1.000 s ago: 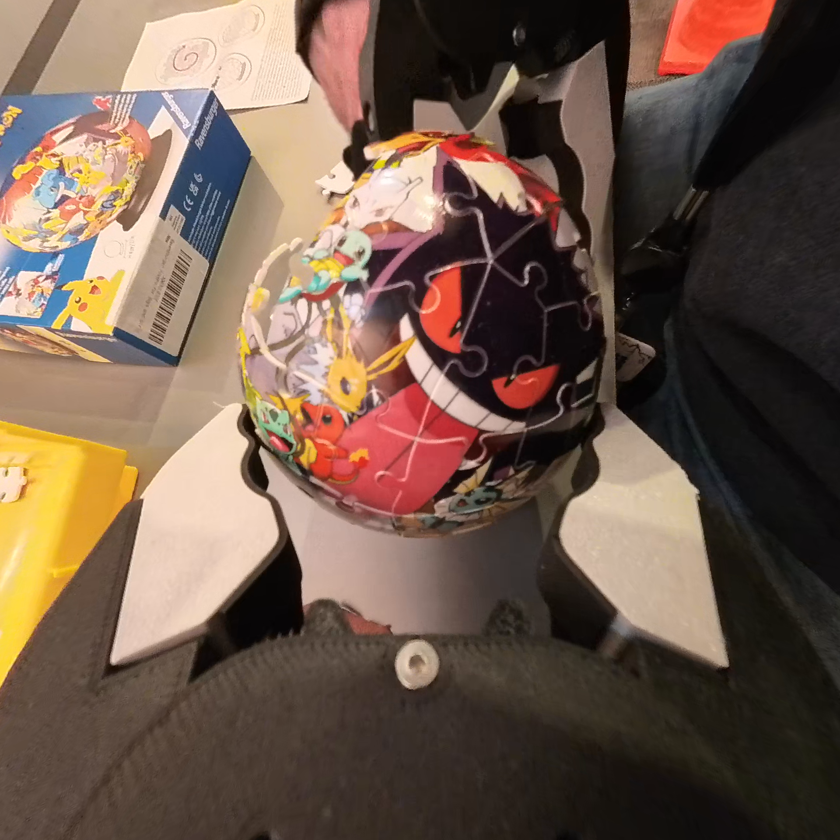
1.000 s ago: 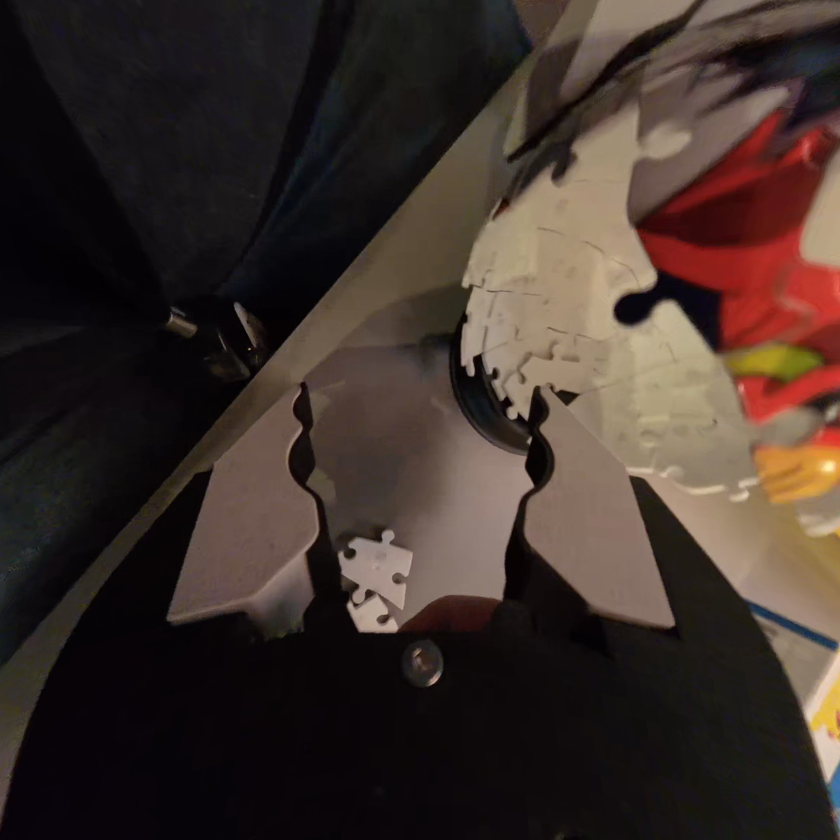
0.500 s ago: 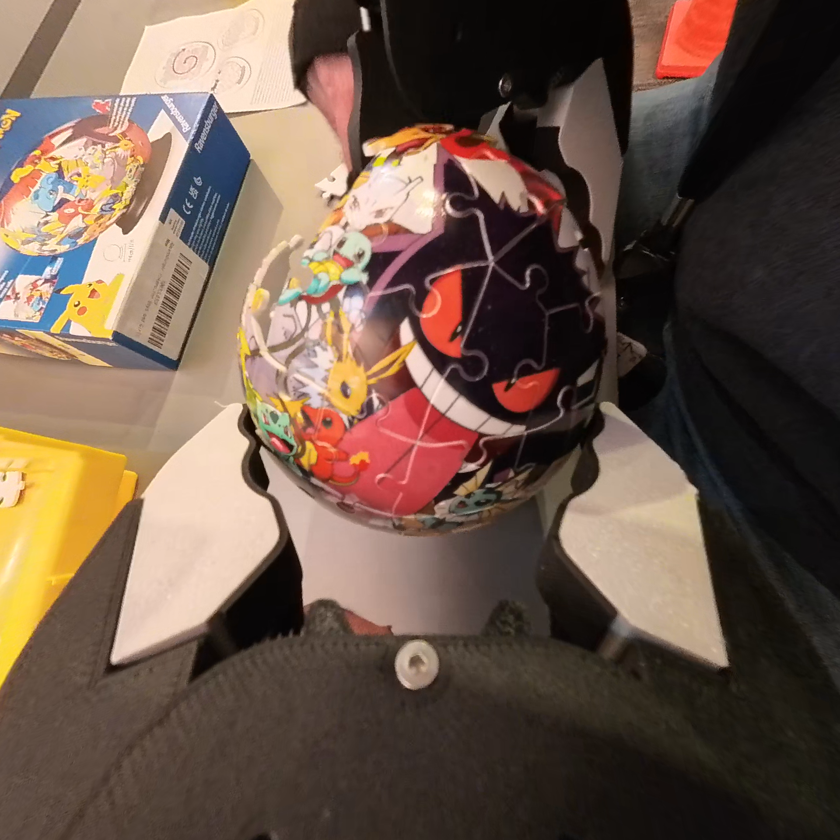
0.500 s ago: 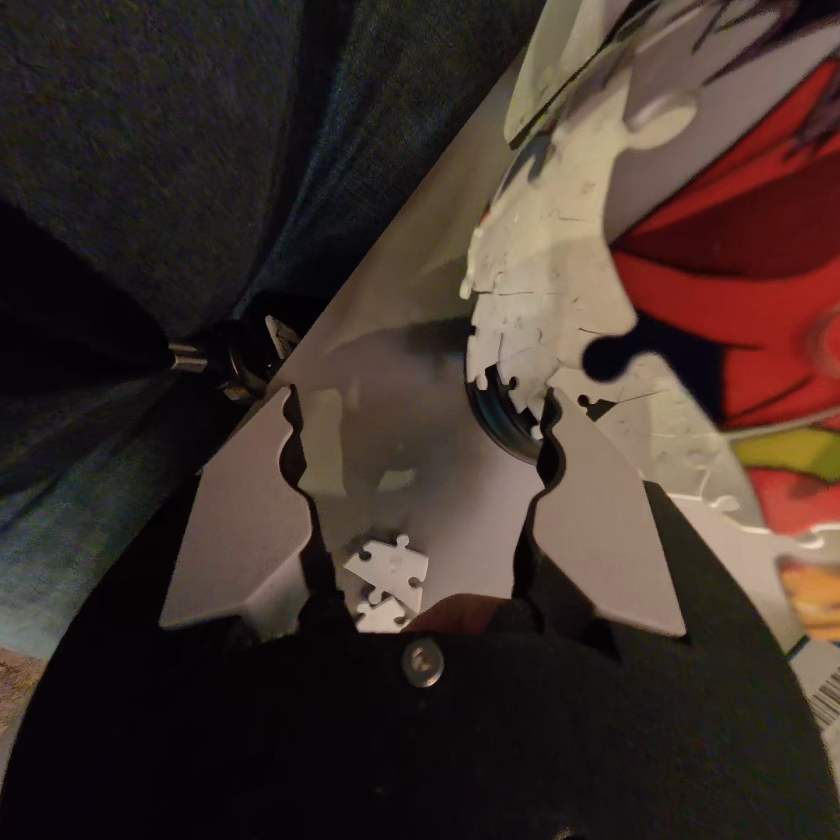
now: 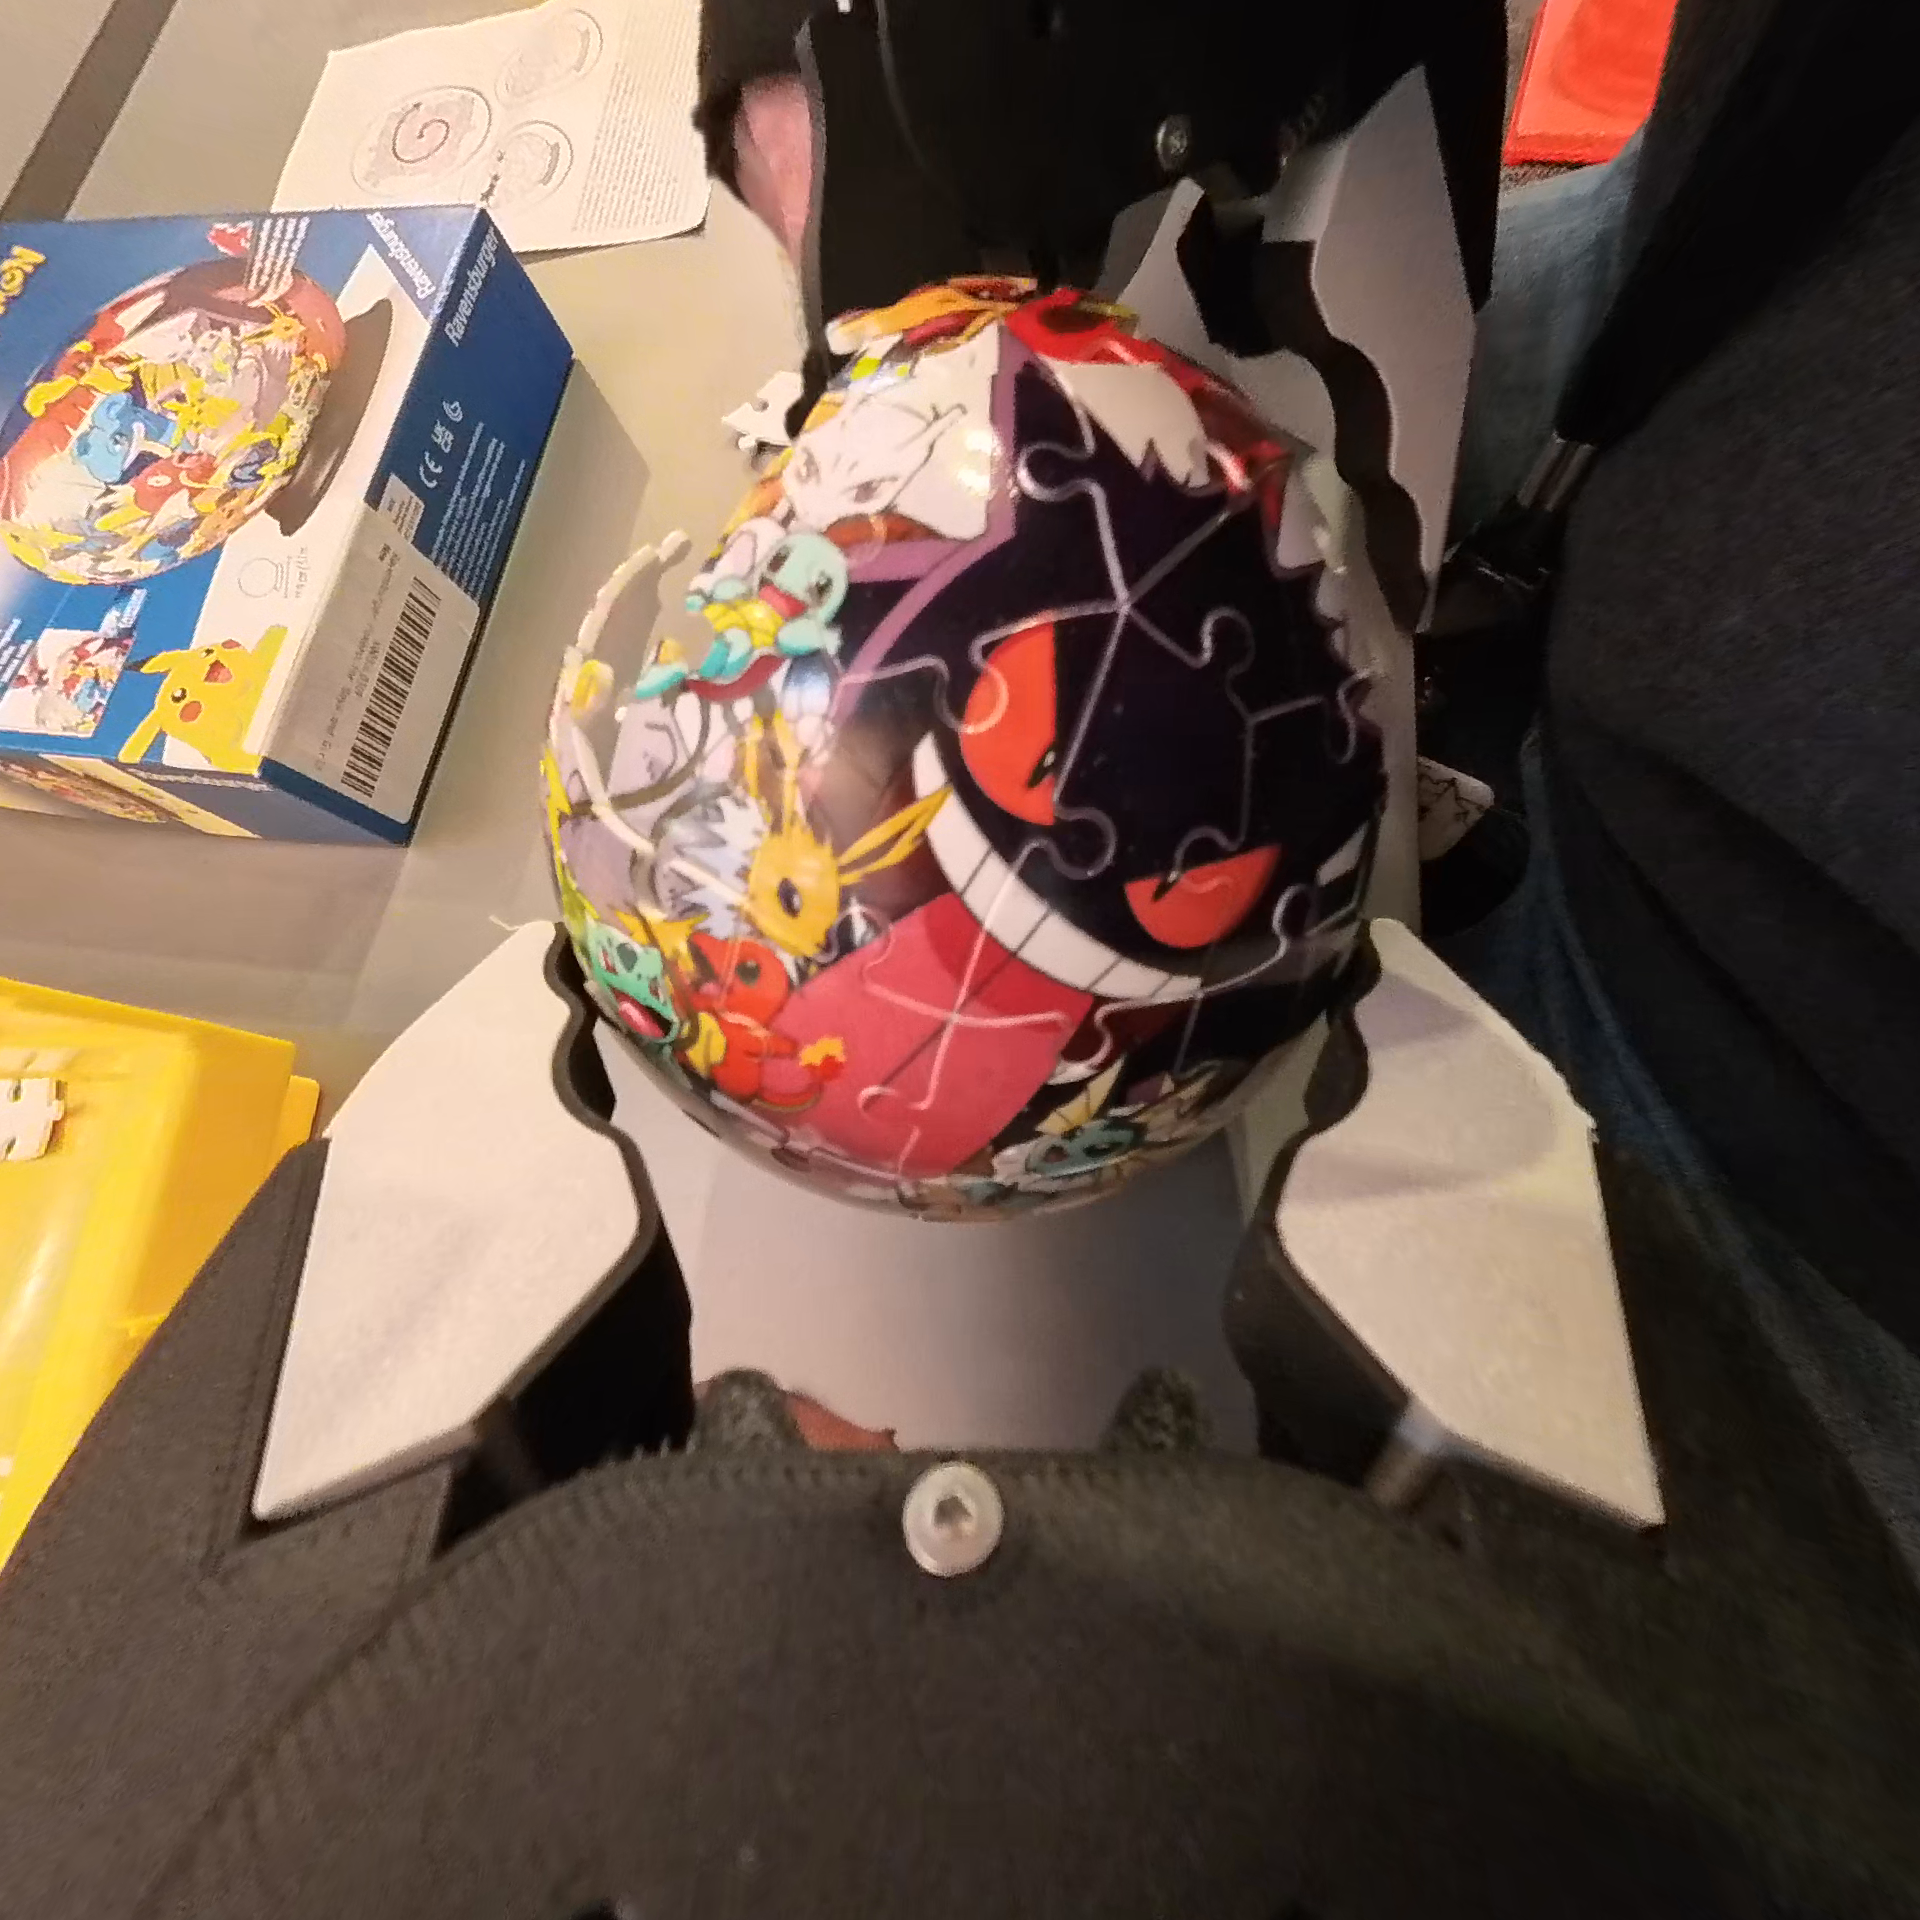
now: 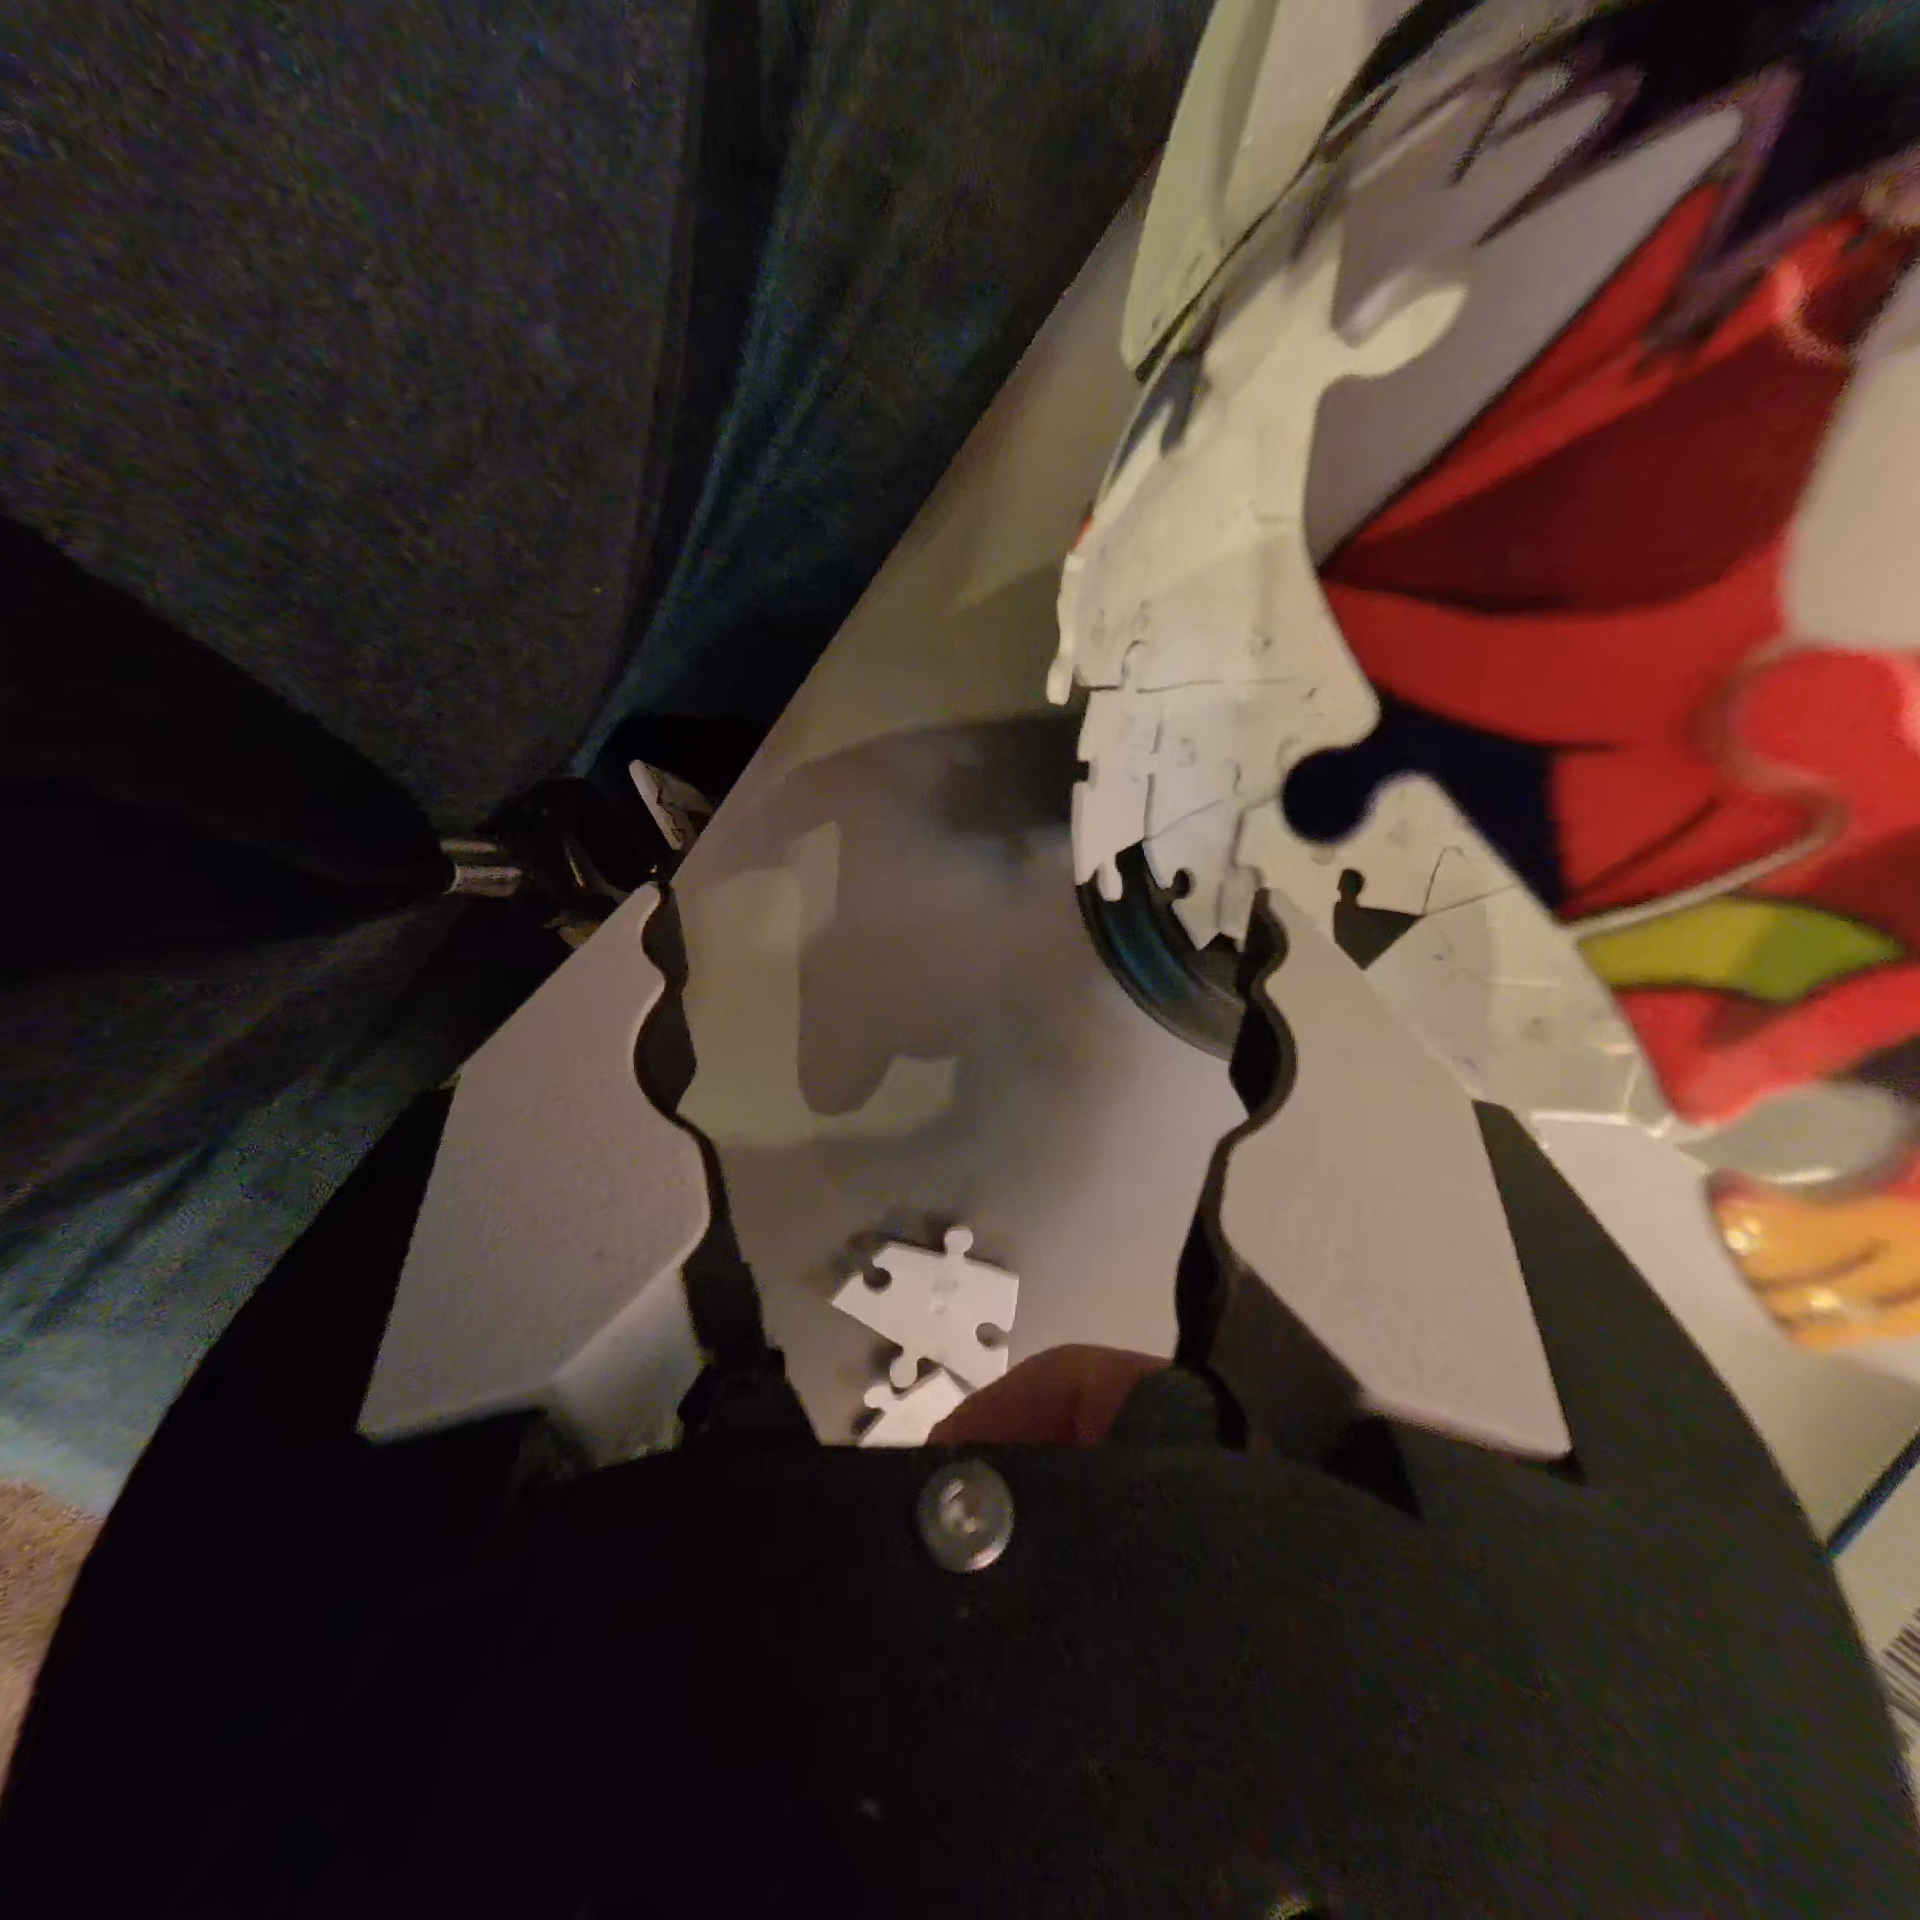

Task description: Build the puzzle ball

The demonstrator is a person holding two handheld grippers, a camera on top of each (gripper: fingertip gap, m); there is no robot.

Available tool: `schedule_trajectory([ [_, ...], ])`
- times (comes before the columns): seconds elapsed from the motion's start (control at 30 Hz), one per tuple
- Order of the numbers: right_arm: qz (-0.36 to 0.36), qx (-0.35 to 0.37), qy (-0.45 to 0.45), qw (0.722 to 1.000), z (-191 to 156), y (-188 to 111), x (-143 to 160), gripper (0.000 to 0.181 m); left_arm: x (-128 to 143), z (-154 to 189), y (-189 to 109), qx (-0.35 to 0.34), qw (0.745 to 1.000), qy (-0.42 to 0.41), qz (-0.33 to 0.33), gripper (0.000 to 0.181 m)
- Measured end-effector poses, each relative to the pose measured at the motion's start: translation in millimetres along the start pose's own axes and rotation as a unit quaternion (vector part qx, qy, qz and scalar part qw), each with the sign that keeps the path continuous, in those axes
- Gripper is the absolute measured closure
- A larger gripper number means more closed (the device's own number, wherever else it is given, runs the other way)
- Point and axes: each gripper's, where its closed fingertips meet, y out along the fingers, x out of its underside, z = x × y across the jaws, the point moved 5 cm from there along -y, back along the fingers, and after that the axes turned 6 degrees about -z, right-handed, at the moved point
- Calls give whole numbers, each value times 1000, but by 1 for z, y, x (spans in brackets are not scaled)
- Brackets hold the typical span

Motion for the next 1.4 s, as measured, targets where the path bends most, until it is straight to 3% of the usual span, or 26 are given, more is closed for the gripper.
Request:
schedule_trajectory([
  [0.27, -12, 22, -13, 1000, 11, 6, 2, 64, -1, 0, 1, 0, 1000, 0, -3, 50],
  [0.6, -56, 4, 13, 998, 4, -2, 6, 72, 1, 1, 2, -1, 1000, 1, -4, 51],
  [0.87, -10, 0, 44, 999, -1, -10, 2, 73, 1, 0, 4, -1, 1000, -2, -1, 51],
  [1.07, 8, -11, 8, 1000, -5, 0, -4, 76, 1, 0, 4, -1, 1000, 2, -6, 51],
  [1.3, -7, -1, 25, 1000, 0, 8, -6, 64, 1, 0, 4, -3, 1000, 1, -7, 51],
  [1.4, -20, -2, 39, 999, -2, 4, -4, 68, 1, 0, 4, -3, 1000, 1, -6, 51],
])
